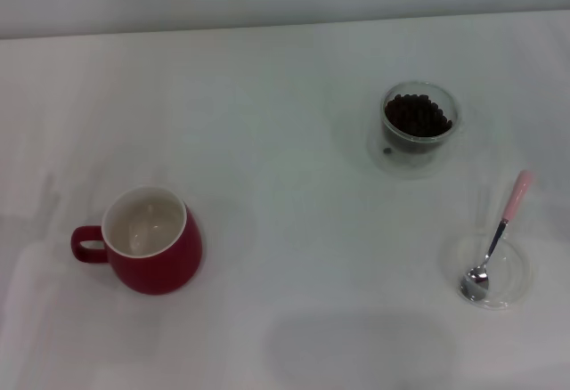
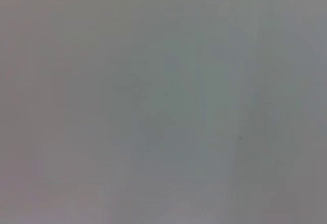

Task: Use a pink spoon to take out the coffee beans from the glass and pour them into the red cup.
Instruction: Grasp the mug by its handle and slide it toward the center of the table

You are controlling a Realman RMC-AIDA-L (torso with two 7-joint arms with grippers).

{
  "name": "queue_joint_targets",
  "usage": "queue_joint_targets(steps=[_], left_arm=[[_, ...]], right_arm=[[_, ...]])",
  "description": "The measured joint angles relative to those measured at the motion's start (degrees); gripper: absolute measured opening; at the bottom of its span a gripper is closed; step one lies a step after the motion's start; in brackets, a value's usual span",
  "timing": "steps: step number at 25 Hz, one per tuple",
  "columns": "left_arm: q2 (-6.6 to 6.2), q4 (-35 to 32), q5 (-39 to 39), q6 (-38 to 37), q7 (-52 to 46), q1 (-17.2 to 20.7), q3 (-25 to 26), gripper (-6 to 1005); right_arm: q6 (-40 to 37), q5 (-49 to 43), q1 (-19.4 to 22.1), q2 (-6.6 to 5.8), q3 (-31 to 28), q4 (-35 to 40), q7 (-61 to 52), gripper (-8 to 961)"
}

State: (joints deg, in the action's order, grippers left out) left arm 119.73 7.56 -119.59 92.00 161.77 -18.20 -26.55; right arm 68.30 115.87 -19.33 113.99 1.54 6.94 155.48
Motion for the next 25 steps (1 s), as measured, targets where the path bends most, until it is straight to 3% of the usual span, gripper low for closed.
queue_joint_targets(steps=[15, 20, 25], left_arm=[[-0.03, 0.1, 3.3, 0.3, 0.1, 0.7, 0.0, 794], [-0.13, -0.2, 8.6, 2.1, 0.1, 3.5, 0.0, 795], [-0.06, -0.1, 12.7, 4.0, 0.1, 7.8, 0.0, 795]], right_arm=[[-0.1, -0.1, 0.0, 0.03, 0.2, 0.3, -0.1, 784], [-0.1, -0.1, 0.0, 0.43, 0.4, 1.9, -0.4, 783], [-0.1, 0.1, -0.4, 0.03, 0.2, 2.5, -0.4, 783]])
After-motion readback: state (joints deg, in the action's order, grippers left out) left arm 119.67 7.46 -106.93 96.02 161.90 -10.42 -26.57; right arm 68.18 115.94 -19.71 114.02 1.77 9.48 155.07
